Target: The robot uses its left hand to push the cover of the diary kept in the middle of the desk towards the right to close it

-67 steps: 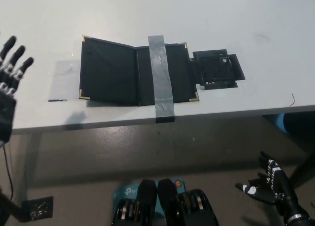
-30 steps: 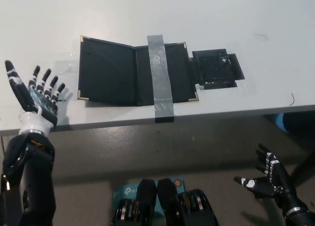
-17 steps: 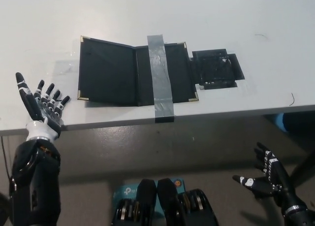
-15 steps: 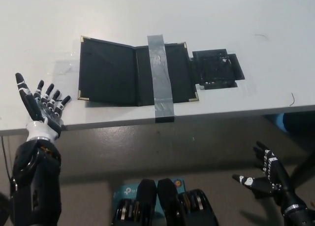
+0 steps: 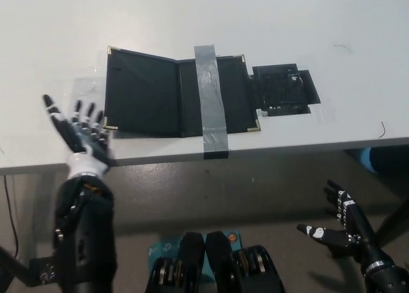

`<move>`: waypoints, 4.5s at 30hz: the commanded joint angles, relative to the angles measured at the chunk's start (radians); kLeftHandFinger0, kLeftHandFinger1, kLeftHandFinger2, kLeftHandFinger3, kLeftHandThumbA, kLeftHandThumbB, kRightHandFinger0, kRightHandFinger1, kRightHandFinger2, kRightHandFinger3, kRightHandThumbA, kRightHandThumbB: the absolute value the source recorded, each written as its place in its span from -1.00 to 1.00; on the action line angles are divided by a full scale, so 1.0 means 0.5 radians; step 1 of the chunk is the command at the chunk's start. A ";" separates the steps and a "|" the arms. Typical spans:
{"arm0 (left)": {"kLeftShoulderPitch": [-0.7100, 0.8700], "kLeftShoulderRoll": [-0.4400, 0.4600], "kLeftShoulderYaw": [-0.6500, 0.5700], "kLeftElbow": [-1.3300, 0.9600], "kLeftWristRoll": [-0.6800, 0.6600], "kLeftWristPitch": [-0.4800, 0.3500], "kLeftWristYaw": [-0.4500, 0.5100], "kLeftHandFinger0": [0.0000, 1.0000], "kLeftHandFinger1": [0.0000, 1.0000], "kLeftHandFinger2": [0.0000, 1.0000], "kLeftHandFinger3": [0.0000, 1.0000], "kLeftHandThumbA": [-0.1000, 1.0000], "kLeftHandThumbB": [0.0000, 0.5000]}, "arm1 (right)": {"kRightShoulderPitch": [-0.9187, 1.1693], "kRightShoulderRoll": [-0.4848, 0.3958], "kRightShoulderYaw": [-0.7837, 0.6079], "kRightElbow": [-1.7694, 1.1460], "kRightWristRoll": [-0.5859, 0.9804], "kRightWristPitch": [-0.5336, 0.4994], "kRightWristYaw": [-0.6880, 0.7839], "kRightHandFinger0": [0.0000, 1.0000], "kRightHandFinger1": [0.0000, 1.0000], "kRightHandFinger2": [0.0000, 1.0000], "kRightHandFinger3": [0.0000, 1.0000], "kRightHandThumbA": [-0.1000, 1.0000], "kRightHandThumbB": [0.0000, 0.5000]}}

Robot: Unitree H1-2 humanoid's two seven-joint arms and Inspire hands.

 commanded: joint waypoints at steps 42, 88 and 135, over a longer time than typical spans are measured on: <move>-0.180 0.402 -1.675 0.109 1.246 0.277 -0.305 1.00 1.00 1.00 1.00 1.00 0.21 | -0.127 -0.052 0.095 -0.120 -0.051 0.038 0.128 0.75 0.92 0.90 1.00 1.00 0.93; -0.374 0.881 -1.901 -0.700 2.363 0.450 -0.728 1.00 1.00 1.00 1.00 1.00 -0.31 | -0.144 0.026 0.186 -0.021 -0.070 -0.042 0.090 0.61 0.80 0.80 1.00 1.00 0.99; 1.555 0.190 0.343 -1.072 0.169 -0.211 -0.889 1.00 1.00 1.00 1.00 0.99 0.06 | -0.175 -0.028 0.026 0.033 -0.005 0.002 0.064 0.73 0.89 0.85 1.00 1.00 1.00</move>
